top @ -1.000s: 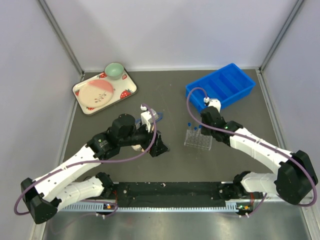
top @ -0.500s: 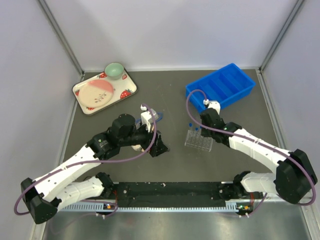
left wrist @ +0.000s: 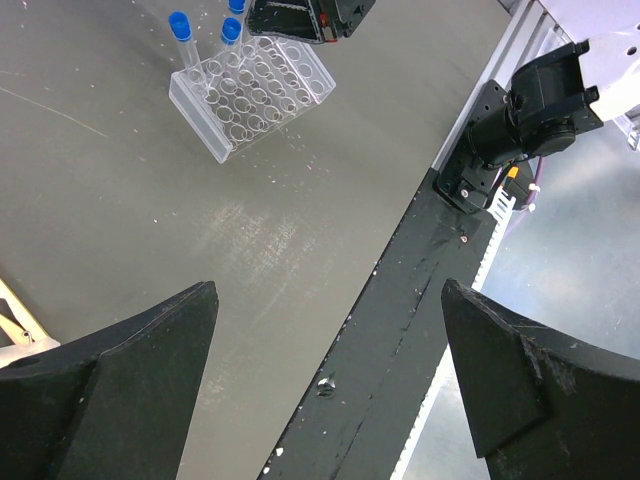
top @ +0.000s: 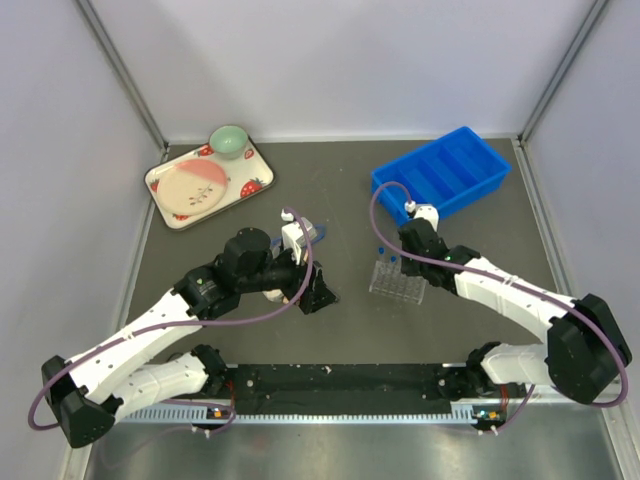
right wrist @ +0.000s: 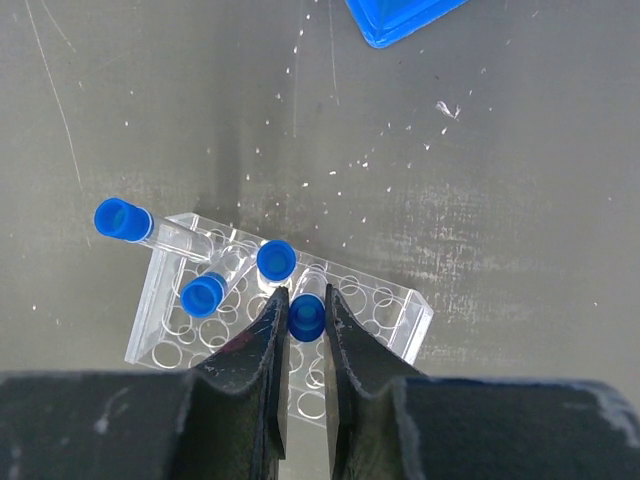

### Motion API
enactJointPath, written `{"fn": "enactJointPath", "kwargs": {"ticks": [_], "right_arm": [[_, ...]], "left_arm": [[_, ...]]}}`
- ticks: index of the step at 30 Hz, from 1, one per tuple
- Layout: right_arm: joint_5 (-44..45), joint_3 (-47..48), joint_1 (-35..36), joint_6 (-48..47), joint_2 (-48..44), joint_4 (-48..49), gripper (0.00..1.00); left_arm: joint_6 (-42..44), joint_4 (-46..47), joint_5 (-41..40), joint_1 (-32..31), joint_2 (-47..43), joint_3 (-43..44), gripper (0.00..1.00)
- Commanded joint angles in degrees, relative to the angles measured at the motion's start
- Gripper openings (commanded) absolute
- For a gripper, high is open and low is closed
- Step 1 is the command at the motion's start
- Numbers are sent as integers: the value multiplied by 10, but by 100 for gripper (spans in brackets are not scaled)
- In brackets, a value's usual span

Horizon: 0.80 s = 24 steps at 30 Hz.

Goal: Organize the chemistry lab equipment

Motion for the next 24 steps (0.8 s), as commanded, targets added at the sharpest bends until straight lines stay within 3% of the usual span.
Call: {"fn": "enactJointPath", "kwargs": {"ticks": [1,6,9,14,20,24], "right_arm": [[-2,-6,-4,2,5,22,16],[3,-7,-3,0,-1,21,36],[15,-1,1,-6,-13,10,42],[52,30,29,-9,-46,-31,44],[97,83,116,6,-75,-118,46],[66,101,171,49,-74,-139,47]], "left_arm": [[2,13,3,-2,-9,6,99],[2,13,3,-1,-8,5,99],[3,13,2,-2,-10,4,99],[4,13,1,-2,-10,5,99],[5,12,5,-2,-13,5,99],[4,12,1,-2,-15,6,99]]}}
